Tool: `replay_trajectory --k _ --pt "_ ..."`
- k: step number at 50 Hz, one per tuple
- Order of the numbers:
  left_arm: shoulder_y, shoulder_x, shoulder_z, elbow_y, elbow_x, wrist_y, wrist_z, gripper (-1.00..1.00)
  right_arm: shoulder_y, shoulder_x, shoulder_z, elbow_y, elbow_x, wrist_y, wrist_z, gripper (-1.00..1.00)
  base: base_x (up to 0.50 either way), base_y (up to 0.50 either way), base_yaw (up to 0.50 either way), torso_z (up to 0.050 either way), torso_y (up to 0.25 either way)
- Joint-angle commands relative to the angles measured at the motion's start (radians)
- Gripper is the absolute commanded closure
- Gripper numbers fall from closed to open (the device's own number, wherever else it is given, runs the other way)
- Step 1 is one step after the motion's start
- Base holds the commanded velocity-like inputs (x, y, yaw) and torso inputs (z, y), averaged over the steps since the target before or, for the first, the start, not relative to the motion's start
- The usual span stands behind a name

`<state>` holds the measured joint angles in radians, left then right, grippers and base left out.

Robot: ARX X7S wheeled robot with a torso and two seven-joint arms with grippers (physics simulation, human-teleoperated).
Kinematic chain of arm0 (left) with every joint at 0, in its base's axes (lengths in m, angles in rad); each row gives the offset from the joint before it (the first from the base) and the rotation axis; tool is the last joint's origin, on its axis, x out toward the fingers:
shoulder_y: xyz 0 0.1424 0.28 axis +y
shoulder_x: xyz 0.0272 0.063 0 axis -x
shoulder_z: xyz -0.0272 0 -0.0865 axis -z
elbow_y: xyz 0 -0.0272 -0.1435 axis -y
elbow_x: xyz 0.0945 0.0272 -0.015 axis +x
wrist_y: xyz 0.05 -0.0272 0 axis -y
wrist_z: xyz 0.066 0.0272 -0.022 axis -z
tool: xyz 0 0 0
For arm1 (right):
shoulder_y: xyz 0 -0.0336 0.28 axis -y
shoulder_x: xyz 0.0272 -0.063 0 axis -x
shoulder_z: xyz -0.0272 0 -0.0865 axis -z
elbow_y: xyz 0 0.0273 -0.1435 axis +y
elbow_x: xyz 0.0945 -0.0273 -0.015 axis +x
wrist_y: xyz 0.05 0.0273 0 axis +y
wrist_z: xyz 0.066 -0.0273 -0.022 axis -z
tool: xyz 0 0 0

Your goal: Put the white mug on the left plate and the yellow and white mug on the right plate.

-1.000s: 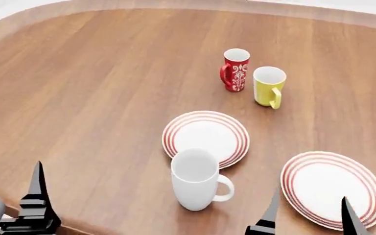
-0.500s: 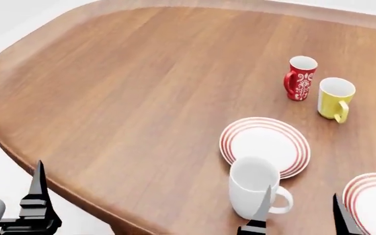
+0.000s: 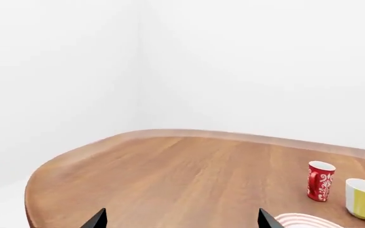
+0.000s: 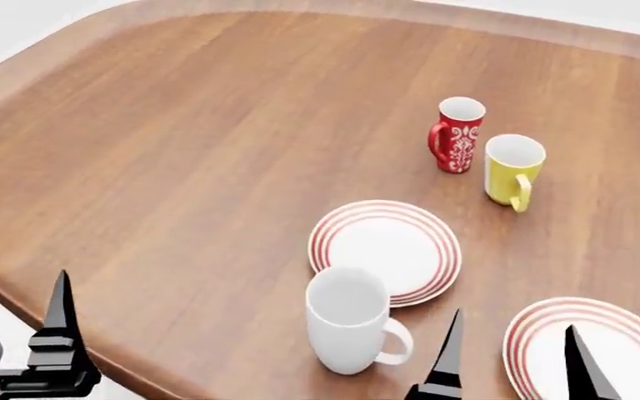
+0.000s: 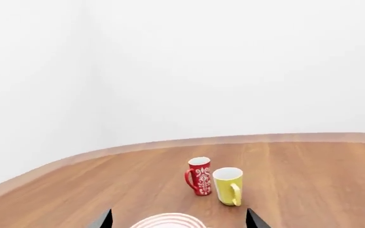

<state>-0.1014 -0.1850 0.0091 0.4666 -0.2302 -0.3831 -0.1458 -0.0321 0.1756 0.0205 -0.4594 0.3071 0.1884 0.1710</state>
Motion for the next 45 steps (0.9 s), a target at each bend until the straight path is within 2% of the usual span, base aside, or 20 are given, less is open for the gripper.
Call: replay_trajectory --k 1,11,18,45 --pt "-0.013 -0.02 -0.005 -0.007 -0.019 0.001 -0.007 -1.0 -0.003 -0.004 0.005 -0.012 0.02 -0.033 0.004 -1.0 0.19 -0.46 0.0 0.0 0.0" --pt "-0.018 -0.029 -0.008 -0.001 -0.034 0.0 -0.02 -1.0 0.004 0.004 0.004 -0.003 0.017 -0.019 0.025 -1.0 0.19 -0.46 0.0 0.0 0.0" --pt "-0.016 -0.035 -0.003 -0.006 -0.036 0.009 -0.026 -1.0 0.001 0.011 0.014 -0.013 0.007 -0.014 0.05 -1.0 0.0 0.0 0.0 0.0 0.0" --pt "-0.013 -0.053 0.007 0.004 -0.052 0.012 -0.043 -1.0 -0.009 0.024 0.007 -0.033 0.016 -0.034 0.071 -1.0 0.45 0.18 0.0 0.0 0.0"
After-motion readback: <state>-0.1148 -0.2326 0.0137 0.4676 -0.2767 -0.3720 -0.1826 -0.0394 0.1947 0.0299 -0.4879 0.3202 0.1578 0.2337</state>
